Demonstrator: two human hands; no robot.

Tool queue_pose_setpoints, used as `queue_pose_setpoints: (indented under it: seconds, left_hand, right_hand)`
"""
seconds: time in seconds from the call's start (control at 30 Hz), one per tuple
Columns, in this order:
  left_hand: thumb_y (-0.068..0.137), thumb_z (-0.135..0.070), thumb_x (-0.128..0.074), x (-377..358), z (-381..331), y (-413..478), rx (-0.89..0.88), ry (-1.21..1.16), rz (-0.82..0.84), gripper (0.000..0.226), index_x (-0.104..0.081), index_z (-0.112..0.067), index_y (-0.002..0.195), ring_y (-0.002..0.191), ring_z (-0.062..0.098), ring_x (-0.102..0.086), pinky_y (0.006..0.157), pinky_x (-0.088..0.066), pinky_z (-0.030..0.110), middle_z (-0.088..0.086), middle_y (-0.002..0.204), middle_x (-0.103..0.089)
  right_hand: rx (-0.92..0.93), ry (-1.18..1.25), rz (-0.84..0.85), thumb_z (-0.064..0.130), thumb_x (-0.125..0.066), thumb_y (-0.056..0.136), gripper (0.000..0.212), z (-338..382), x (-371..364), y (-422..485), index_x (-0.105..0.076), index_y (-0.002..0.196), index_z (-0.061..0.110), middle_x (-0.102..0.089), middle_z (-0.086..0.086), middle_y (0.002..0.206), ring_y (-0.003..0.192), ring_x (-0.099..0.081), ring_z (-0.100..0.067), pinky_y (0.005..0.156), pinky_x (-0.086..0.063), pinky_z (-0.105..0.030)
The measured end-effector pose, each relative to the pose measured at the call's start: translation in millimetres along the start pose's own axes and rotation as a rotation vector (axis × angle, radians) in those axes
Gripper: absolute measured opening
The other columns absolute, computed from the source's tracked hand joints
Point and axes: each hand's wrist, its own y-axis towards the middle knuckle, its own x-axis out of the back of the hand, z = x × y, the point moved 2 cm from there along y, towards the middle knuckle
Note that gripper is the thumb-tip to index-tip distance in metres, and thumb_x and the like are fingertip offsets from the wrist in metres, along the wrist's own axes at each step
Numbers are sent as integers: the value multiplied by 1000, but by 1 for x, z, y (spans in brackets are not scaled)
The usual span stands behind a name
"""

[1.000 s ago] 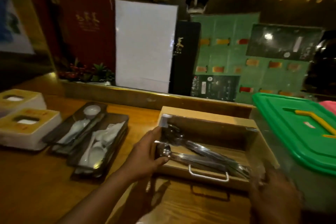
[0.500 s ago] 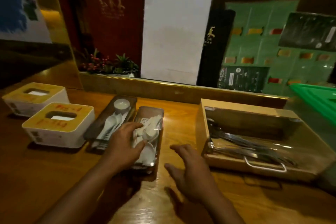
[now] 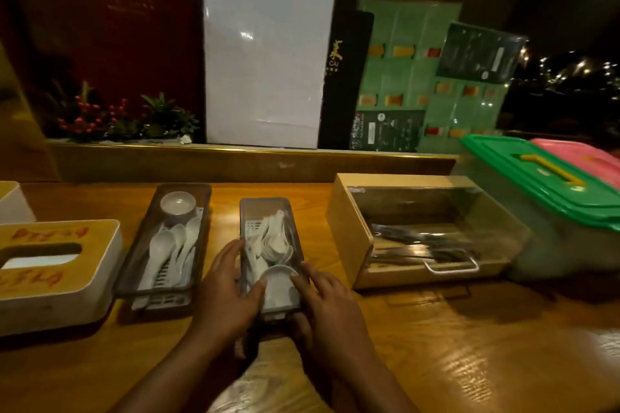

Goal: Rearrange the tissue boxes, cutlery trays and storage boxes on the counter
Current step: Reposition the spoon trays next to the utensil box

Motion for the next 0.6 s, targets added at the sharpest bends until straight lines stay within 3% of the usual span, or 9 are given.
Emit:
queue_pose_setpoints:
  seconds: [0.07, 0.13, 0.37, 0.6]
  left_hand:
    - [80, -24, -80, -12, -3, 3, 61, -125, 42, 81, -37, -37, 148, 127, 11, -48, 98, -53, 42, -15, 142, -45]
    - [80, -16, -82, -24, -10, 7, 124, -220, 110, 87, -33, -35, 150, 123, 10, -49, 96, -54, 38, -16, 132, -48]
    - [81, -13, -80, -55, -23, 27, 152, -293, 272, 81, -40, -37, 147, 118, 11, -60, 95, -57, 42, -14, 131, -62]
    - [82, -12, -77, -73, -34, 33, 170, -298, 296, 81, -38, -42, 146, 115, 11, -61, 91, -58, 43, -21, 122, -62]
  right_hand:
    - [-35, -55, -19, 45, -51, 88, 62, -10, 5, -5, -37, 147, 33, -32, 7, 158, 134, -41, -25, 99, -43, -44]
    - [-66, -115, -32, 46, -53, 87, 61, -18, 10, -9, -39, 146, 33, -37, 8, 156, 129, -45, -24, 95, -45, -44]
    - [-170, -256, -19, 47, -81, 66, 69, -38, 26, -10, -60, 129, 30, -62, 5, 133, 95, -62, -24, 70, -53, -40]
    - [-222, -286, 48, 53, -83, 62, 78, -54, 27, -5, -57, 133, 34, -61, 6, 136, 104, -62, -25, 74, -54, -43]
